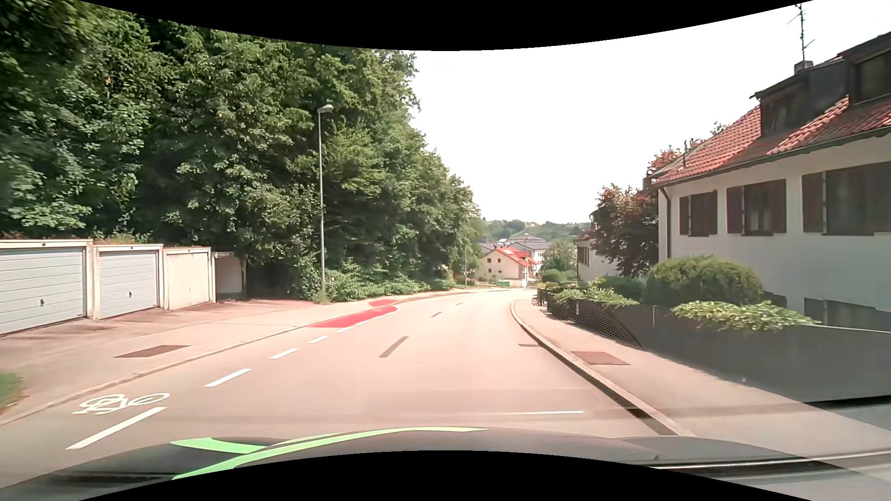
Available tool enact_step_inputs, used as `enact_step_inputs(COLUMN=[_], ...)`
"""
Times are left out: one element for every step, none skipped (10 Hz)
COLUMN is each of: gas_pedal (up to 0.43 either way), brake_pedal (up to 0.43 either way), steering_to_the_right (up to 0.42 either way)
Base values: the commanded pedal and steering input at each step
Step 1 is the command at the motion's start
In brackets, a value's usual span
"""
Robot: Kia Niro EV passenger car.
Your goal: Follow the waypoints while adhering to traffic rules and regulations
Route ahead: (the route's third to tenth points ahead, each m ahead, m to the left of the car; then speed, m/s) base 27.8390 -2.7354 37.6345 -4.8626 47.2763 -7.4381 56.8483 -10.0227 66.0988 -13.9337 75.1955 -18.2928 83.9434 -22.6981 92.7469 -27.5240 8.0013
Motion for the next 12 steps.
enact_step_inputs(gas_pedal=[0.000,0.000,0.000,0.000,0.000,0.000,0.000,0.000,0.000,0.000,0.000,0.000], brake_pedal=[0.134,0.128,0.134,0.140,0.140,0.140,0.140,0.140,0.146,0.146,0.146,0.146], steering_to_the_right=[0.028,0.029,0.028,0.029,0.028,0.029,0.029,0.028,0.029,0.031,0.033,0.033])
